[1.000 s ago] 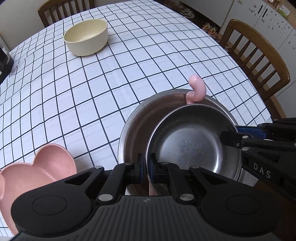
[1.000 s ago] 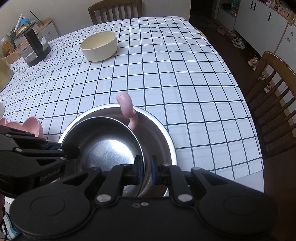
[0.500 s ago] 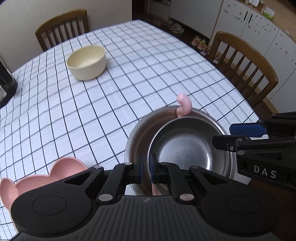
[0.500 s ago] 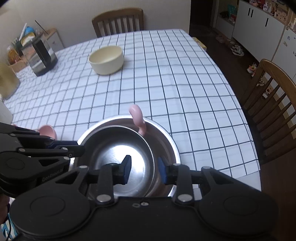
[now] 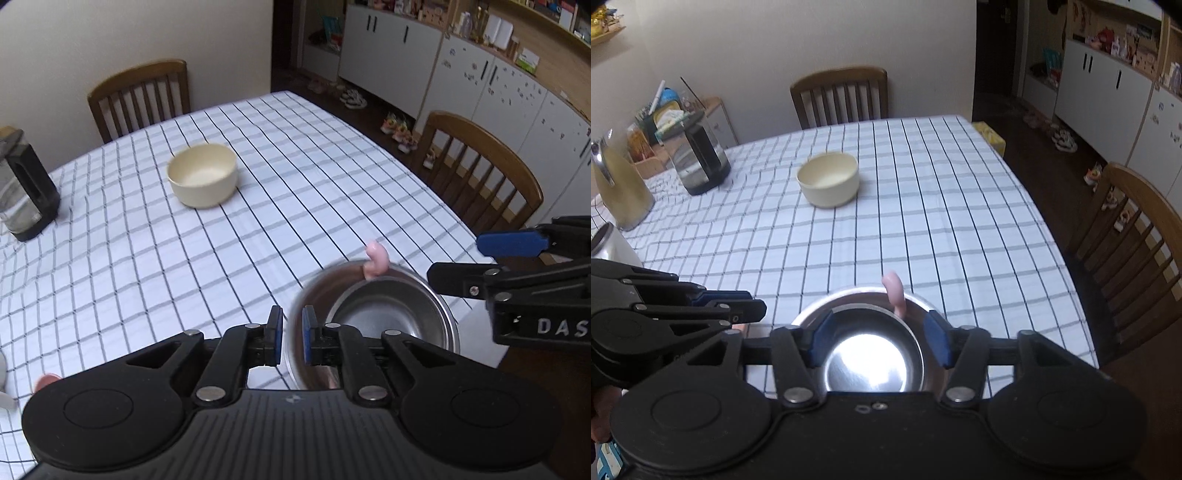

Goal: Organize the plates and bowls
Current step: 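Open both grippers to release the pink pot in the steel bowl, then move both grippers toward the cream bowl on the table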

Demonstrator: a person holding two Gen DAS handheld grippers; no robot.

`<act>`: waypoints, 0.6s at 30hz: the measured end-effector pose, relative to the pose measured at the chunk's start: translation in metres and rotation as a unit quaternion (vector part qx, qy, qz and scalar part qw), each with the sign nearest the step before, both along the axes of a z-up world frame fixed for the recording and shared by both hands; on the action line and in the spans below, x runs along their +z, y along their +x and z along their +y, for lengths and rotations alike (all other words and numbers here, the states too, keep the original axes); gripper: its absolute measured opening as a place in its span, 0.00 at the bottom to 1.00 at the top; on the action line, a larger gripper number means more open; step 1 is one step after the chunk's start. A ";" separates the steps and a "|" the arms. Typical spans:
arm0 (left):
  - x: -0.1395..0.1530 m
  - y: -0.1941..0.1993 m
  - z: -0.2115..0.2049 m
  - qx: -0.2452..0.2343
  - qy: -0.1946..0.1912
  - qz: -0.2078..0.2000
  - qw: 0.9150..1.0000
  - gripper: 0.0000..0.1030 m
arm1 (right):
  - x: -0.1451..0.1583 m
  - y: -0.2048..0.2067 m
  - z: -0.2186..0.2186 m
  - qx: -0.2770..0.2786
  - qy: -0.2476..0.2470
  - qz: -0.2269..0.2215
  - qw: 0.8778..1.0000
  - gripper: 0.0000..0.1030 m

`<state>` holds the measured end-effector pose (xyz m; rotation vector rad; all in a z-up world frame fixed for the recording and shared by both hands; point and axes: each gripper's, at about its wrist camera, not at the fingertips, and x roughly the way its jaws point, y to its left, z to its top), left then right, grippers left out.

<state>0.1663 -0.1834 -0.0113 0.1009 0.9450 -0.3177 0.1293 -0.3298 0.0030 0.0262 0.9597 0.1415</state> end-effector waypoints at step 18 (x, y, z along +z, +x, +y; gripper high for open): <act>0.029 0.095 0.037 0.104 -0.015 -0.072 0.992 0.76 | 0.030 0.113 0.011 0.069 0.005 -0.057 0.996 0.94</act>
